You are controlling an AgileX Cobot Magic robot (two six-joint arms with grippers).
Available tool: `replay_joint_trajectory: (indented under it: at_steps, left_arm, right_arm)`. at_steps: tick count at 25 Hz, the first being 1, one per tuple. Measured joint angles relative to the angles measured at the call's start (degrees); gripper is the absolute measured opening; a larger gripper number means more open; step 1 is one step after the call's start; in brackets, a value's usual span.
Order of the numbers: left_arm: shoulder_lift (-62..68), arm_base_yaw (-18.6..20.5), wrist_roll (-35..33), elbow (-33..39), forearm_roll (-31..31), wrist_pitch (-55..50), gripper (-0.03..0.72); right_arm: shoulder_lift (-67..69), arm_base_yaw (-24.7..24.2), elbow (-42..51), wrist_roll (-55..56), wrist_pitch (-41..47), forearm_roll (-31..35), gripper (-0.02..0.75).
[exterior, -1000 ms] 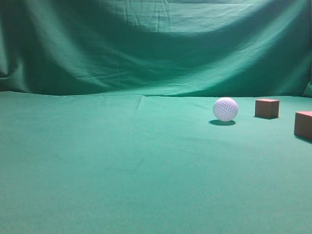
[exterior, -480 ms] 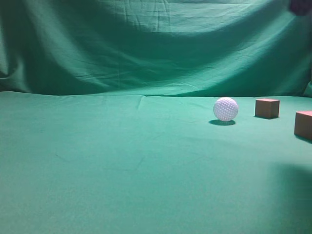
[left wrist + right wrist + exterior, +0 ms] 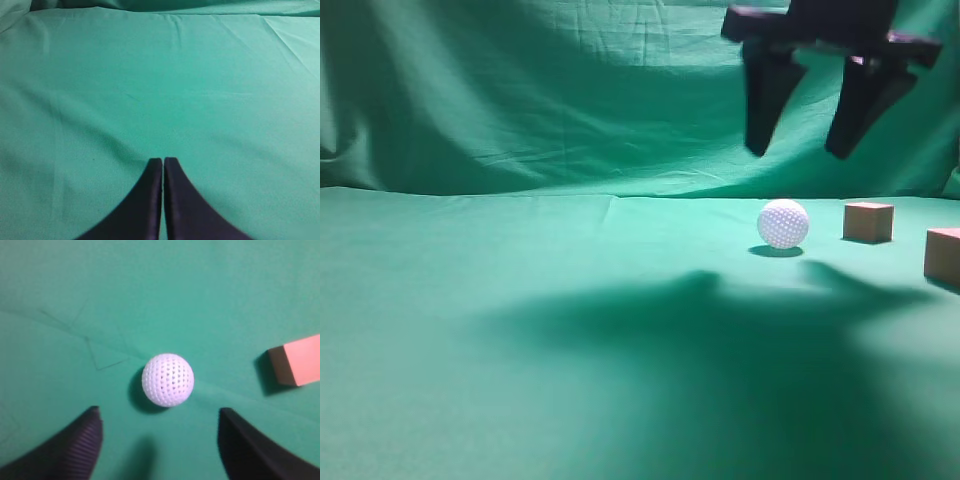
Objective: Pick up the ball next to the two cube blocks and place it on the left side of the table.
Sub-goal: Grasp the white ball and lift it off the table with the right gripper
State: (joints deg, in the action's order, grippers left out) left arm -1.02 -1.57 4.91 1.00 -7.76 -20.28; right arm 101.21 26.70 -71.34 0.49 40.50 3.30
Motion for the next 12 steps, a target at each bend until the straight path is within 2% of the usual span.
replay_joint_trajectory:
  at_steps: [2, 3, 12]
  left_arm:
    - [0.0, 0.0, 0.0, 0.0, 0.0, 0.0, 0.0]
    - [0.0, 0.0, 0.0, 0.0, 0.0, 0.0, 0.0]
    - [0.0, 0.0, 0.0, 0.0, 0.0, 0.0, 0.0]
  right_arm:
    - [2.89, 0.0, -1.75, 0.0, -0.28, 0.0, 0.608]
    - [4.39, 0.0, -2.71, 0.0, -0.39, 0.0, 0.638]
    - [12.49, 0.0, -7.09, 0.0, -1.16, 0.0, 0.63]
